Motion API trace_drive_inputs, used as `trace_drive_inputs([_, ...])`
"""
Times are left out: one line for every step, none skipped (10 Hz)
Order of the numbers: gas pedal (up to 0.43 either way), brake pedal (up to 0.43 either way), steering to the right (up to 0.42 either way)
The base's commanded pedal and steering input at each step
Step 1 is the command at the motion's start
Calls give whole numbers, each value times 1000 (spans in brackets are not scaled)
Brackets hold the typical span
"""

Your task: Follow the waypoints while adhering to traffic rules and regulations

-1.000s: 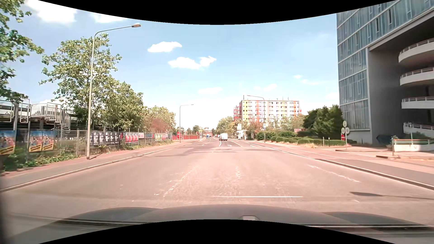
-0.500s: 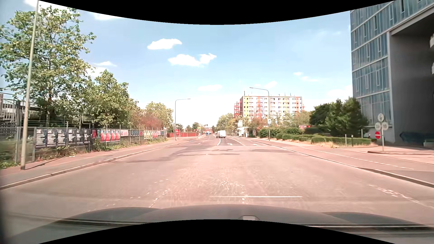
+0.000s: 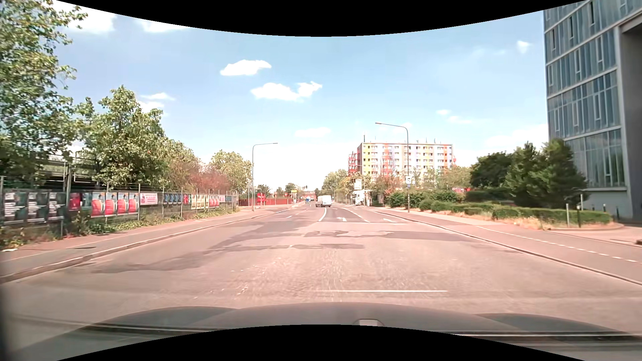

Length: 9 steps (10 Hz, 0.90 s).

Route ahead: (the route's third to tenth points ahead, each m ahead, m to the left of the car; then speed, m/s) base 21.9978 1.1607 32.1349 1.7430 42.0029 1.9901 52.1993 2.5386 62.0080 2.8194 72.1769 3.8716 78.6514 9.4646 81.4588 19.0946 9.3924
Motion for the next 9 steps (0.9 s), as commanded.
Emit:
trace_drive_inputs([0, 0, -2])
trace_drive_inputs([0, 0, -4])
trace_drive_inputs([0, 0, -6])
trace_drive_inputs([0, 0, -18])
trace_drive_inputs([0, 0, -37])
trace_drive_inputs([0, 0, -47])
trace_drive_inputs([0, 0, -47])
trace_drive_inputs([0, 0, -43])
trace_drive_inputs([0, 0, -30])
